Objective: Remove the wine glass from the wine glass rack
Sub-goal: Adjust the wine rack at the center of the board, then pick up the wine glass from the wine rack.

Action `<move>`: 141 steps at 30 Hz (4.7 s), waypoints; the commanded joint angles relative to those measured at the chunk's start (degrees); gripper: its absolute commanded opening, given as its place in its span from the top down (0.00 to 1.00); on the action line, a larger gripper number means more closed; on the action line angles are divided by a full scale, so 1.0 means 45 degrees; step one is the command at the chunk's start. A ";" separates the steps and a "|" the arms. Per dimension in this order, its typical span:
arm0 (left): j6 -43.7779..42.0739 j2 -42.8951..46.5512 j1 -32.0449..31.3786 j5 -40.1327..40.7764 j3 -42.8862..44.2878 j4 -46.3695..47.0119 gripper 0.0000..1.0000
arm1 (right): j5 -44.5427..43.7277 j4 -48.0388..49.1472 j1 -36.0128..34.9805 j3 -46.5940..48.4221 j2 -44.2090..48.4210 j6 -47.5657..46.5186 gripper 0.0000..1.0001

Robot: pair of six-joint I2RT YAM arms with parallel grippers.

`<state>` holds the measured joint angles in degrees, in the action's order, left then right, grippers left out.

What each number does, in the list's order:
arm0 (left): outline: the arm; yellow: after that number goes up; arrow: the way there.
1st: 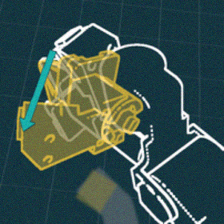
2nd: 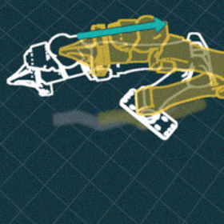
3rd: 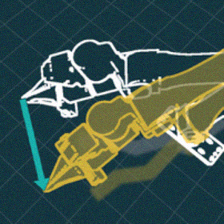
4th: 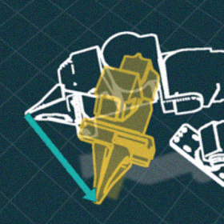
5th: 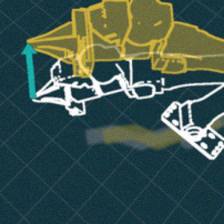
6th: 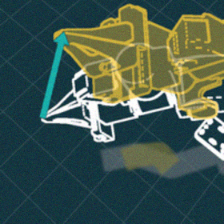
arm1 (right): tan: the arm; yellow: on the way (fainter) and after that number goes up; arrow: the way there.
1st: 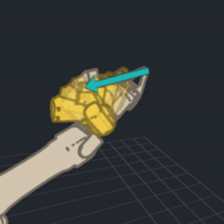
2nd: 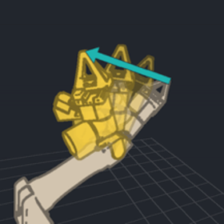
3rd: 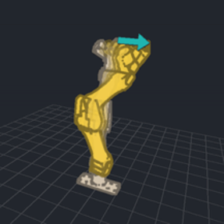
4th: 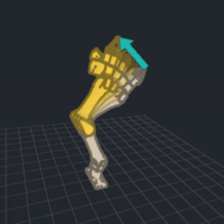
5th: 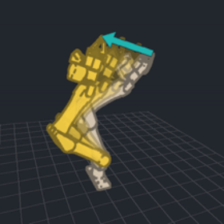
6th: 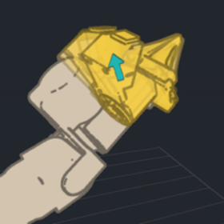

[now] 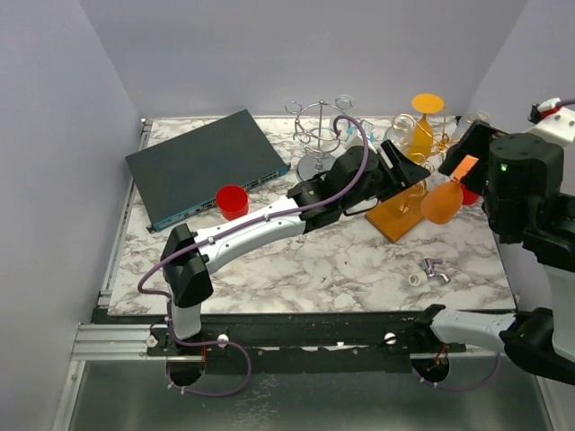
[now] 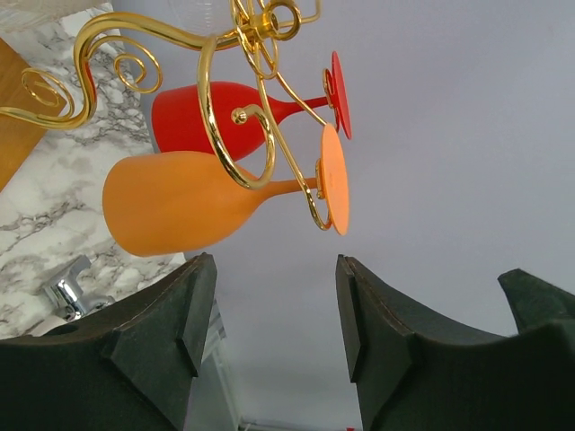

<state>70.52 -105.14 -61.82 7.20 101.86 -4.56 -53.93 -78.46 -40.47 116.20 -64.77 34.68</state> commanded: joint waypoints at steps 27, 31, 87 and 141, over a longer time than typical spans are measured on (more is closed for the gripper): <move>0.0925 -0.0390 0.1232 -0.0487 0.0498 0.0231 0.55 | 0.7842 0.4193 0.8478 0.2613 -0.4232 -0.2958 0.00; 0.1028 -0.0722 0.1389 -0.0888 0.0845 0.0233 0.61 | 0.8057 0.3999 0.8719 0.2505 -0.4126 -0.2731 0.00; 0.0609 -0.4968 0.4583 -0.5620 0.6594 -0.0955 1.00 | 0.9481 0.4246 0.8719 -0.4684 0.1308 -0.1031 0.05; -0.0016 -0.4004 0.4887 -0.5994 0.6141 -0.1359 0.37 | 0.9368 0.7422 0.8719 -0.7848 0.1359 0.1694 0.55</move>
<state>71.99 -126.54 -40.21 -18.83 130.41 -10.00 -12.58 -47.13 -1.48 81.97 -58.17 40.51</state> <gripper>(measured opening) 0.621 0.460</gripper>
